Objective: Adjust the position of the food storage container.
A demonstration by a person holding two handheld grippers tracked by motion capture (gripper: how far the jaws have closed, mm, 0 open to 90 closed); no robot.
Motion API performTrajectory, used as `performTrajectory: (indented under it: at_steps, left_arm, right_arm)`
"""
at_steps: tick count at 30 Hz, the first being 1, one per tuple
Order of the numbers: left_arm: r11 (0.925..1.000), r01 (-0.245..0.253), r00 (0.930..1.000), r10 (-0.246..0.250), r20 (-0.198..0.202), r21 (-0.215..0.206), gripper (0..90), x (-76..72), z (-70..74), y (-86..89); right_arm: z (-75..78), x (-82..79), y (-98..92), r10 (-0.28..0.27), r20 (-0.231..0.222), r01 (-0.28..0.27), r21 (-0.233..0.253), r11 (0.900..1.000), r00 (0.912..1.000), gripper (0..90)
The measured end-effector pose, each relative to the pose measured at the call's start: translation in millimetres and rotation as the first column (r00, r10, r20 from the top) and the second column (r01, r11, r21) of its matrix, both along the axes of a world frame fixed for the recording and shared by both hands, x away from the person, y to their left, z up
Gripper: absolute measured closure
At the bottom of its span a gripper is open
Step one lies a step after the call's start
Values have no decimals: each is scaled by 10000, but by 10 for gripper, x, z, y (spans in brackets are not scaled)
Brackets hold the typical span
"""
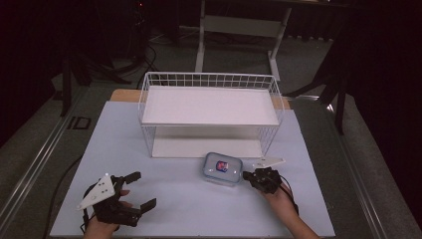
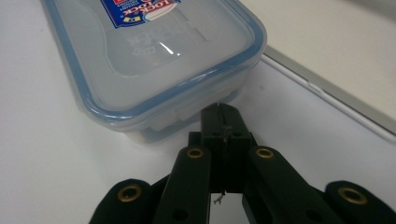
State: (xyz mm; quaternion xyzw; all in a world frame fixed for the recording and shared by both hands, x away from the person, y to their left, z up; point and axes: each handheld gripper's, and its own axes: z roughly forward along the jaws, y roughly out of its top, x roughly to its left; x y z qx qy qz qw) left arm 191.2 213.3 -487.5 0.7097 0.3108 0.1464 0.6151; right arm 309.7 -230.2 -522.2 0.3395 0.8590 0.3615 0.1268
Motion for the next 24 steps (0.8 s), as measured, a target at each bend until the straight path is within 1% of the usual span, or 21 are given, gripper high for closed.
performTrajectory:
  at_steps: [1, 2, 3, 6, 8, 11, 14, 17, 19, 21, 22, 24]
  left_arm:
    - [10000, -6, 10000, 6, -5, 10, 11, 0, -1, -3]
    - [10000, 6, 10000, -6, -15, -2, 11, 0, -2, -4]
    - [10000, 17, 10000, -17, -31, -22, 11, 0, -4, -6]
    - [10000, 48, 10000, -48, -57, 27, 11, -1, -11, -14]
    - [10000, 66, 10000, -65, -67, 54, 11, 0, -13, -18]
    - [9999, 87, 9999, -86, -91, 66, 11, 6, -17, -19]
    - [9999, 84, 9999, -83, -107, 83, 11, 8, -19, -22]
    - [9999, 92, 9999, -92, -115, 62, 11, 6, -21, -26]
    - [9999, 92, 9999, -90, -139, 88, 11, 8, -25, -27]
    - [9999, 87, 9998, -85, -166, 82, 11, 7, -25, -27]
    - [9999, 101, 9998, -100, -150, 74, 11, 5, -24, -26]
    - [9999, 92, 9999, -91, -136, 67, 11, 0, -21, -23]
  right_arm:
    - [-11, 43, 65, 38, 8, -38, -2, 10000, 10000, 900]
    - [-17, 68, 91, 10, -25, -10, 57, 10000, 10000, 900]
    - [-21, 94, 115, -46, -89, 47, 101, 9999, 9999, 900]
    - [-29, 160, 173, -123, -20, 123, 114, 9999, 9999, 900]
    - [-35, 197, 201, -160, -71, 162, 205, 9997, 9998, 900]
    - [-48, 231, 245, 16, -100, -13, 371, 9993, 9999, 900]
    - [-51, 239, 321, 137, -118, -133, 358, 9993, 9998, 900]
    - [-47, 230, 390, 431, -104, -426, 430, 9982, 9990, 900]
    - [-47, 219, 424, 534, -10, -534, 374, 9979, 9986, 900]
    - [-40, 213, 432, 374, 0, -374, 367, 9986, 9993, 900]
    - [-26, 204, 422, 209, 21, -209, 385, 9990, 9998, 900]
    - [8, 169, 392, 71, 96, -76, 546, 9985, 9999, 900]
